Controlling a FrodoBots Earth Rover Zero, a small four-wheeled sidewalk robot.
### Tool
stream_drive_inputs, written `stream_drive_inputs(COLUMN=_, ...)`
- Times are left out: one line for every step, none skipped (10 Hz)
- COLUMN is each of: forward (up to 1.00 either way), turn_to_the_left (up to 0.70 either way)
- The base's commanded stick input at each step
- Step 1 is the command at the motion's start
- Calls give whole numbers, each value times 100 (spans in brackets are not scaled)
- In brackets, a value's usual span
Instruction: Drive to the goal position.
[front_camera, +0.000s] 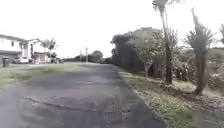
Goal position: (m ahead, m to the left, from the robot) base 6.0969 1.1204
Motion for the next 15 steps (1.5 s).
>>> stream_drive_inputs(forward=70, turn_to_the_left=0)
stream_drive_inputs(forward=70, turn_to_the_left=0)
stream_drive_inputs(forward=70, turn_to_the_left=0)
stream_drive_inputs(forward=70, turn_to_the_left=0)
stream_drive_inputs(forward=70, turn_to_the_left=0)
stream_drive_inputs(forward=70, turn_to_the_left=0)
stream_drive_inputs(forward=70, turn_to_the_left=0)
stream_drive_inputs(forward=70, turn_to_the_left=0)
stream_drive_inputs(forward=70, turn_to_the_left=0)
stream_drive_inputs(forward=70, turn_to_the_left=0)
stream_drive_inputs(forward=70, turn_to_the_left=0)
stream_drive_inputs(forward=70, turn_to_the_left=0)
stream_drive_inputs(forward=70, turn_to_the_left=0)
stream_drive_inputs(forward=70, turn_to_the_left=0)
stream_drive_inputs(forward=70, turn_to_the_left=0)
